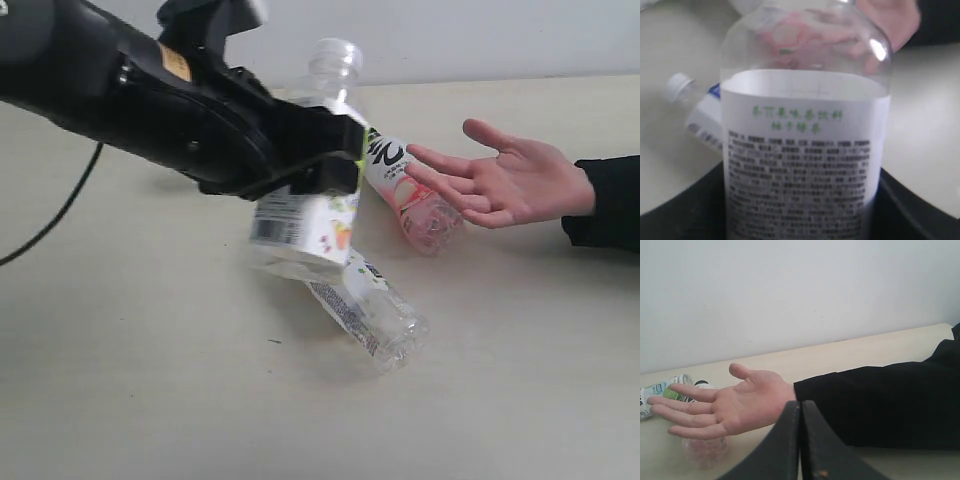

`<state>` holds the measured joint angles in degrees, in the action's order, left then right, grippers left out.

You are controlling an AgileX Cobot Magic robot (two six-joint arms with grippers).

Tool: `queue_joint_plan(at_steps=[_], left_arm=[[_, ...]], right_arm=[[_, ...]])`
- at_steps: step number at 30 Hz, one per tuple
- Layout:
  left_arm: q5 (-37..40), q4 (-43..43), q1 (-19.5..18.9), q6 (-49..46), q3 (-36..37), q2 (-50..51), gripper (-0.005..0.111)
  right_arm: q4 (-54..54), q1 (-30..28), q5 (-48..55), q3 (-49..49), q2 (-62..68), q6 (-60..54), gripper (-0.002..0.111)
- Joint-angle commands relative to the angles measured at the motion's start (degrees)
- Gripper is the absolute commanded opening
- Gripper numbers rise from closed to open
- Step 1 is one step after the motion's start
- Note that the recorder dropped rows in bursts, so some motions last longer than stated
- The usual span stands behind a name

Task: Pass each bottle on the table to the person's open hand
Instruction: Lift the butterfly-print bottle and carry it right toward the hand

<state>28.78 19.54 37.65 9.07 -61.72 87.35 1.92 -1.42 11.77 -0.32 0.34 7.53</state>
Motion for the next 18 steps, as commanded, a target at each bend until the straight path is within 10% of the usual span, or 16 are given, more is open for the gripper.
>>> queue_joint_plan(at_steps=[1,18], left_arm=[[-14.34,0.62,5.55,6.88,-0.26,2.54,0.0],[-25.14,1.29,14.99,13.67,-15.86,18.08,0.0]], right_arm=[[0.05,0.08,-0.12,0.32,-0.34,0.06,0.001],[0.05,0.08,-0.12,0.32,-0.34,0.06,0.001]])
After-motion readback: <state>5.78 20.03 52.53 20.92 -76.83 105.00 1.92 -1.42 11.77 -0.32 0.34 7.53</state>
